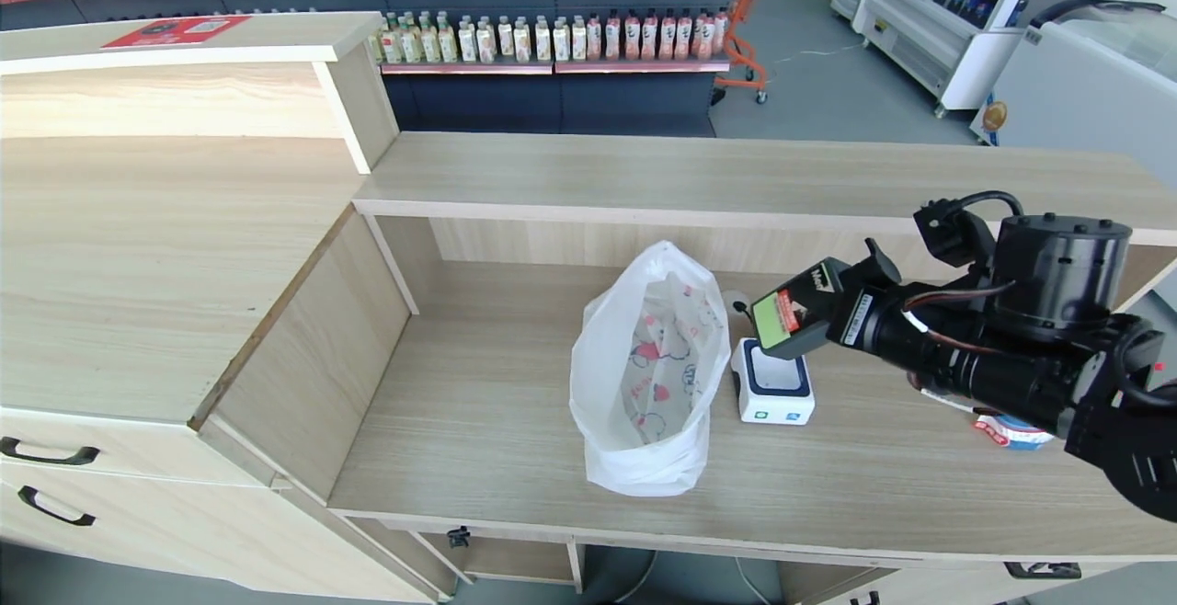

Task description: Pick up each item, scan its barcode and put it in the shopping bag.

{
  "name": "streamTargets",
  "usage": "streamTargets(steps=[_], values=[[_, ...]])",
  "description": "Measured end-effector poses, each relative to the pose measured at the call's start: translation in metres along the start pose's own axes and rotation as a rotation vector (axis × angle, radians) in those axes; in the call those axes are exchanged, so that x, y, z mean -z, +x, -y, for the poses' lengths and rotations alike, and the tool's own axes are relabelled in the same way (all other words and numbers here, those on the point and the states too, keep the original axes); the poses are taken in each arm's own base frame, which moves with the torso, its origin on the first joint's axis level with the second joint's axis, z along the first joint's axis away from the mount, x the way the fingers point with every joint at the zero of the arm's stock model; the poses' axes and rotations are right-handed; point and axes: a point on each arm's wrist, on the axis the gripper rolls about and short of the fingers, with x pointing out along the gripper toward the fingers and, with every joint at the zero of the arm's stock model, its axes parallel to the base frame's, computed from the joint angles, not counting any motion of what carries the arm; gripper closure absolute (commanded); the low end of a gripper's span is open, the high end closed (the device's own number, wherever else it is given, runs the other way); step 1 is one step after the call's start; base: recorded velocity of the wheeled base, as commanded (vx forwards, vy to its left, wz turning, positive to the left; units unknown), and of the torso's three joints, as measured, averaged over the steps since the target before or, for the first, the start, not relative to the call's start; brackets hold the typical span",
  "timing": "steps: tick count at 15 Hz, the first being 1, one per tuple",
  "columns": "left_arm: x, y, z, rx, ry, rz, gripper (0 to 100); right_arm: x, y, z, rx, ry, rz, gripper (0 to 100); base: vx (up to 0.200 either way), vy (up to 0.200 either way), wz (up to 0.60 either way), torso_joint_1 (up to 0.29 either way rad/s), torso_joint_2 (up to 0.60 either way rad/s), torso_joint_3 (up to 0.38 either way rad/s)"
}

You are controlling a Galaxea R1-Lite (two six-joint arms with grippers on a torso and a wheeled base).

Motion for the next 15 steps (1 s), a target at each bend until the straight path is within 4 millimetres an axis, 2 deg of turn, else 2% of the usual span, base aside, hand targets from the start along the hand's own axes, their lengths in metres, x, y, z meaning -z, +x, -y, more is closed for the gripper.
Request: streamTargets(steps=[3,5,10,15], values=[[0.0,0.0,0.0,0.0,0.0,0.0,0,0.006,0.026,-0.003,-0.003,-0.003,-0.025,100,0.0,0.0,0.0,0.0,0.0,0.0],[0.0,0.0,0.0,-0.001,0.0,0.0,0,0.019,0.047,-0.012,-0.017,-0.014,-0.062,100,0.0,0.0,0.0,0.0,0.0,0.0],[0.0,0.0,0.0,0.0,0.0,0.0,0,0.068,0.086,-0.031,-0.015,-0.074,-0.172,100,0.0,0.0,0.0,0.0,0.0,0.0],[0.0,0.0,0.0,-0.001,0.0,0.0,0,0.107,0.127,-0.031,-0.047,-0.275,-0.211,100,0.0,0.0,0.0,0.0,0.0,0.0]])
